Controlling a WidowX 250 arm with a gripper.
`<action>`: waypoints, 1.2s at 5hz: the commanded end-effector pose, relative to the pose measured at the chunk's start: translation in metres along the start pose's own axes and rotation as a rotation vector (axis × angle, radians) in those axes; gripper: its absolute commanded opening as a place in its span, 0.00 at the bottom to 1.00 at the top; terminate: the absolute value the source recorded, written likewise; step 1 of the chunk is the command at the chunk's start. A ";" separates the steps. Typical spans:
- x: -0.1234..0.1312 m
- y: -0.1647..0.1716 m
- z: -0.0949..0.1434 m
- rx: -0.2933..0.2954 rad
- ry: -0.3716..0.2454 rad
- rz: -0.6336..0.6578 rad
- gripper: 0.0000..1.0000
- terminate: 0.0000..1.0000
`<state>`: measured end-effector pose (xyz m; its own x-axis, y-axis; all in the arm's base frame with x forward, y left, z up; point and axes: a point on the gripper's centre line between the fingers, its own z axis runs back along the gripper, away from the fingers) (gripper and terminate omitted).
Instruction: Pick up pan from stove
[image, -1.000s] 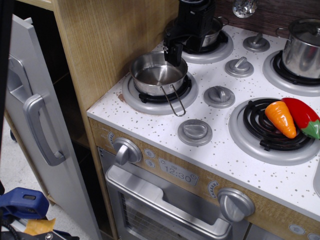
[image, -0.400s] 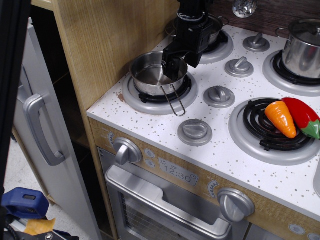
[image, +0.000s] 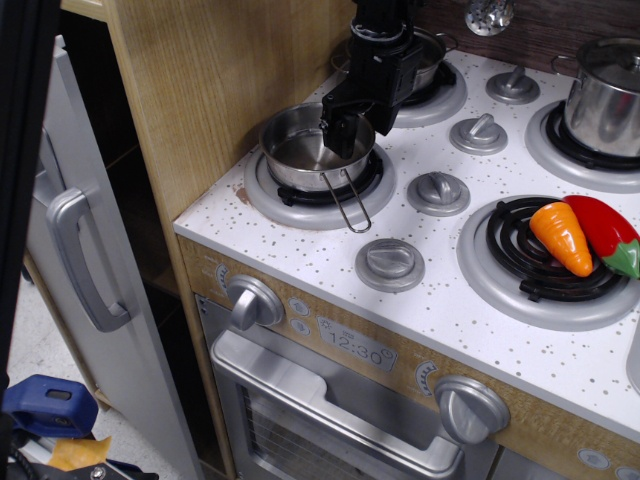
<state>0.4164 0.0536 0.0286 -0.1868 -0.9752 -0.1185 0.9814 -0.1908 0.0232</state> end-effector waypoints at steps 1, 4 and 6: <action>-0.007 0.006 0.024 0.072 0.028 0.016 0.00 0.00; -0.004 0.010 0.035 0.131 0.066 -0.029 0.00 0.00; -0.013 0.021 0.066 0.146 0.126 -0.086 0.00 0.00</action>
<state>0.4297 0.0540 0.0564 -0.2768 -0.9361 -0.2168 0.9567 -0.2895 0.0287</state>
